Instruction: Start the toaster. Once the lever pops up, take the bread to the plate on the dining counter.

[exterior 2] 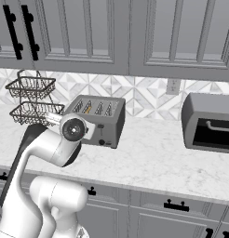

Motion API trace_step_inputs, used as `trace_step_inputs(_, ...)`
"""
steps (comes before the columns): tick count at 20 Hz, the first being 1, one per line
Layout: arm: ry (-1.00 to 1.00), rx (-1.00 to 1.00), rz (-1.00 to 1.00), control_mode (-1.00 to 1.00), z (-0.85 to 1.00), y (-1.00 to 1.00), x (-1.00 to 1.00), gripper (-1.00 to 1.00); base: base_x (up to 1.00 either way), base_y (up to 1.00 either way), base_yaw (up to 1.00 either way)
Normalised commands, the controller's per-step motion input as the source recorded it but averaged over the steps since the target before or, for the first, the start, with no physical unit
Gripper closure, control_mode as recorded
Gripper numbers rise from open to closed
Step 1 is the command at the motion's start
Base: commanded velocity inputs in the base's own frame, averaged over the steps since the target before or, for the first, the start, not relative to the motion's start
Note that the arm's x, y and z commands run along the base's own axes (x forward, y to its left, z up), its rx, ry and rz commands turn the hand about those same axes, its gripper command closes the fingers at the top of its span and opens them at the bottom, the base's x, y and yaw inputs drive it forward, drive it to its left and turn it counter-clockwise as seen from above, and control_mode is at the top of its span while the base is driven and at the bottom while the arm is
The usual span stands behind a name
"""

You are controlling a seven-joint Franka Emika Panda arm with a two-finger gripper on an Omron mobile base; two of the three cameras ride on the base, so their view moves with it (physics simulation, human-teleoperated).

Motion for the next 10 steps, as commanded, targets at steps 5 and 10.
trace_step_inputs(5,0.00,0.00,0.00,-1.00,0.00,0.00,0.00,-1.00,0.00,0.00,0.00)
trace_step_inputs(10,0.00,0.00,0.00,-1.00,0.00,0.00,0.00,-1.00,0.00,0.00,0.00)
